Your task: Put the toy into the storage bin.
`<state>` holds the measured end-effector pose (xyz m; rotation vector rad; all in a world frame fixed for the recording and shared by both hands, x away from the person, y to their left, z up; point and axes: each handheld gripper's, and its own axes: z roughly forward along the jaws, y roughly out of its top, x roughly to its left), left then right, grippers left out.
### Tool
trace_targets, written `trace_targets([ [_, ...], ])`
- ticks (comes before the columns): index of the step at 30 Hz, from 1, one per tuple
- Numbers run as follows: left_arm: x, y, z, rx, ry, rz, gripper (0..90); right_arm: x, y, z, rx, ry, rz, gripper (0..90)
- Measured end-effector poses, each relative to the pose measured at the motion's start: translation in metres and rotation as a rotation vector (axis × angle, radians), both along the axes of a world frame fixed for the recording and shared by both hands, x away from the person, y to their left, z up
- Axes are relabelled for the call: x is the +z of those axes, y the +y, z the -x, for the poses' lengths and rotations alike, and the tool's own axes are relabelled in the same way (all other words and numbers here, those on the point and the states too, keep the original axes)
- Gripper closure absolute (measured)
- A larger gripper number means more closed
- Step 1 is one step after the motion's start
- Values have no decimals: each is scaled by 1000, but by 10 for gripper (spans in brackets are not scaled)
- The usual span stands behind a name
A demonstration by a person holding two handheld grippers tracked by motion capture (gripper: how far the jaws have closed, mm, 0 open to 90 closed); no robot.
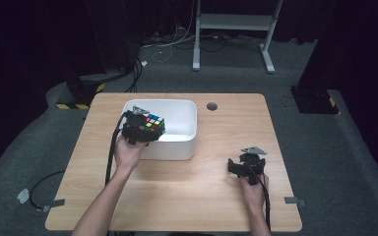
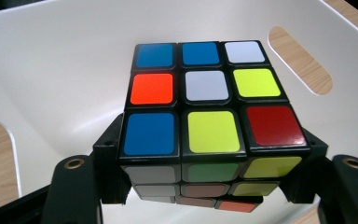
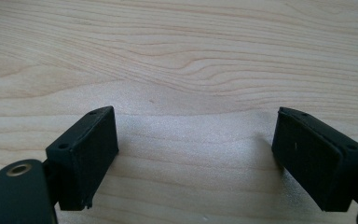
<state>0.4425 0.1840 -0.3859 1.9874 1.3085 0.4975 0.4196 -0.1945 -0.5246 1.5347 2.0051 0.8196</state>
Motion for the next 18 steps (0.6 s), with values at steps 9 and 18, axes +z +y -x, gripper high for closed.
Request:
trace_targets([
  [9,-4,1,5,2,-2,-6,333,0,0,0,0,0,0,142],
  [18,-8,0,5,3,9,-10,333,0,0,0,0,0,0,142],
])
